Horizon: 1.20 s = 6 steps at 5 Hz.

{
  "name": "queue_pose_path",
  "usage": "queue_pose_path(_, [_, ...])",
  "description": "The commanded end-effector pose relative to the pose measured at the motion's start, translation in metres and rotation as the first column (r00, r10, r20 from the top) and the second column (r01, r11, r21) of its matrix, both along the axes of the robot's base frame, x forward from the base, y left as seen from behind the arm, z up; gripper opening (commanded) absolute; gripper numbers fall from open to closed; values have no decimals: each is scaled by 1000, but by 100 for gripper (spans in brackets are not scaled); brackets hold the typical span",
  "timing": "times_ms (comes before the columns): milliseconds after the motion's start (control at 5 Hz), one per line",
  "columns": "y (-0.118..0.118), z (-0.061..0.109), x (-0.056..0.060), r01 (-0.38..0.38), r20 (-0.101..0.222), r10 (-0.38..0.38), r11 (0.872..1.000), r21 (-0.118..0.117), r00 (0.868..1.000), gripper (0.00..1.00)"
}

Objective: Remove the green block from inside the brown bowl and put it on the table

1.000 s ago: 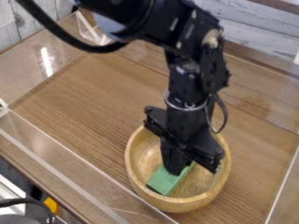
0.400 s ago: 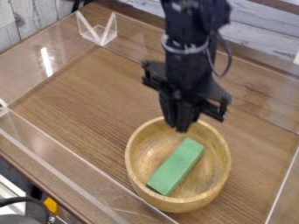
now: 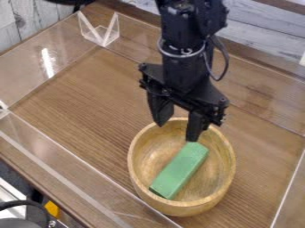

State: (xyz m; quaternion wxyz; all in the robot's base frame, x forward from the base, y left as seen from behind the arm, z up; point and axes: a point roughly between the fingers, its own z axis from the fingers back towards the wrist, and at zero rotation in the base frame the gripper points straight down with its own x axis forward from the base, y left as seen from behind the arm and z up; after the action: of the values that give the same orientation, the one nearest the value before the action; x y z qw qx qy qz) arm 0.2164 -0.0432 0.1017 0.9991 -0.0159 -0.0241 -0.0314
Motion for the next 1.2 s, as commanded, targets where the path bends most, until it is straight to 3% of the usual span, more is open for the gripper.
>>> queue_pose_path(0, [1,3,1,-3,42,3,1000,2,999,100])
queue_pose_path(1000, [-13,-24,-12,31,8,-31,999,10,999,100])
